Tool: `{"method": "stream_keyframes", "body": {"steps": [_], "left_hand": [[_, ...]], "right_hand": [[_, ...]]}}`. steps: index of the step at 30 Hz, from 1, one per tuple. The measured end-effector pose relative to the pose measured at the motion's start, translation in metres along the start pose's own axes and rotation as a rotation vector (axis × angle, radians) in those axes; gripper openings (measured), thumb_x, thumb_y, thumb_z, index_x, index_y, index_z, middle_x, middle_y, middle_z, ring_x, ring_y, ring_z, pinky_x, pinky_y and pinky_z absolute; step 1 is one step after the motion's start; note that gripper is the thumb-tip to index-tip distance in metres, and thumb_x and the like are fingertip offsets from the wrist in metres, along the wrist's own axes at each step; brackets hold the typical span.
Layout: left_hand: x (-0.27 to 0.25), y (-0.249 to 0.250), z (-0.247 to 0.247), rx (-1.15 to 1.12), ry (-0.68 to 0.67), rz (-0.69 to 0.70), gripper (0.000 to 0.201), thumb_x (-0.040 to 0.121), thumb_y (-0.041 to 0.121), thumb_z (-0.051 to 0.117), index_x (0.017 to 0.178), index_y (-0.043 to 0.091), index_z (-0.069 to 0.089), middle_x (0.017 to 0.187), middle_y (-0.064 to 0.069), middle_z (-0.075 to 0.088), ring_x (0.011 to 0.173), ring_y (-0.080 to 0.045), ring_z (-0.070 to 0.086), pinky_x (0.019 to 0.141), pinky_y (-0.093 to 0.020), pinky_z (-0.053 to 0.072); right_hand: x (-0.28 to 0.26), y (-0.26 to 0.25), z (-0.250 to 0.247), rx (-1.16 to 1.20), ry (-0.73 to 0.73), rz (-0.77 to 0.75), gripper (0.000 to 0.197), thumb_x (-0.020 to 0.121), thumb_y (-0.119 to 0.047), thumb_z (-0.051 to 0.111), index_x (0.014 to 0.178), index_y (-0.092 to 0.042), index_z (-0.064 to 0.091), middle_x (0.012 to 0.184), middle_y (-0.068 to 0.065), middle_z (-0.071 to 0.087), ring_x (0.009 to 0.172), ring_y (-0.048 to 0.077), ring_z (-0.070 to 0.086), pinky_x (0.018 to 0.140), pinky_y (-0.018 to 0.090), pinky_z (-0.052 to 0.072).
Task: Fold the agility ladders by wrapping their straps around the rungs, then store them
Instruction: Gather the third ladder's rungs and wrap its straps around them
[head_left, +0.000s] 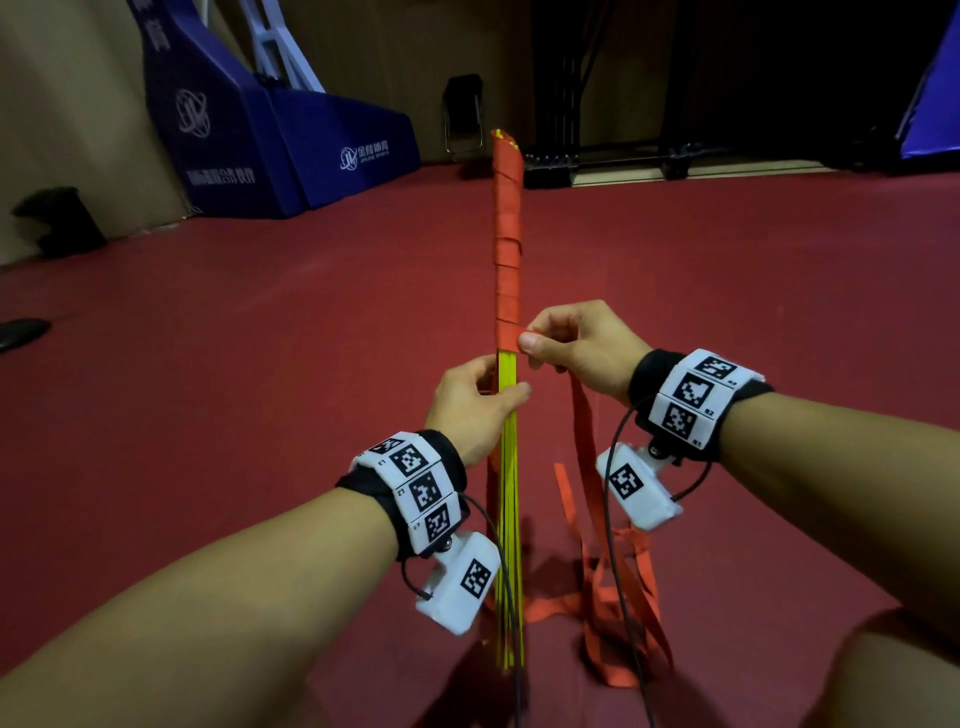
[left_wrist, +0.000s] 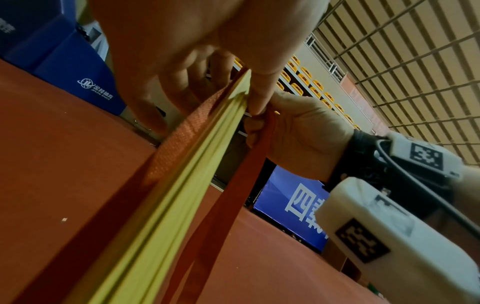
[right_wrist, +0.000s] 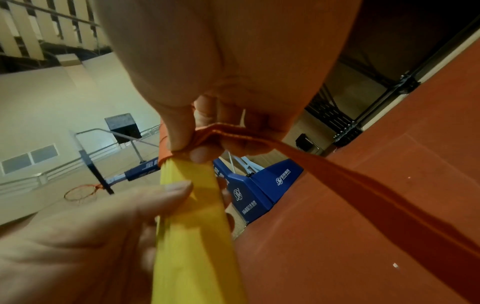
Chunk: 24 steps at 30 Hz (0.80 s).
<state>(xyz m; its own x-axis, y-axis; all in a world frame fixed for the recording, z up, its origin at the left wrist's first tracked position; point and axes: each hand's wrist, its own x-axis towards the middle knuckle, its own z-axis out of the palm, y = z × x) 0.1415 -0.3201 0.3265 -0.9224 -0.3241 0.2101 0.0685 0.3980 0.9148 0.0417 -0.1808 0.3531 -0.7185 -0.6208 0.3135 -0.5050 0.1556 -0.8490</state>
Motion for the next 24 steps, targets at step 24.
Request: {"method": "stream_keyframes", "body": {"steps": [24], "left_hand": [[0.011, -0.005, 0.008, -0.277, 0.043, -0.161, 0.018, 0.089, 0.005, 0.063, 0.096, 0.021, 0.067, 0.096, -0.020, 0.068, 0.092, -0.040, 0.066, 0.091, -0.067, 0.051]], "right_hand": [[0.001, 0.012, 0.005, -0.293, 0.058, -0.017, 0.030, 0.101, -0.034, 0.054, 0.076, -0.017, 0.058, 0.062, -0.001, 0.067, 0.049, 0.002, 0.053, 0.059, 0.026, 0.041]]}}
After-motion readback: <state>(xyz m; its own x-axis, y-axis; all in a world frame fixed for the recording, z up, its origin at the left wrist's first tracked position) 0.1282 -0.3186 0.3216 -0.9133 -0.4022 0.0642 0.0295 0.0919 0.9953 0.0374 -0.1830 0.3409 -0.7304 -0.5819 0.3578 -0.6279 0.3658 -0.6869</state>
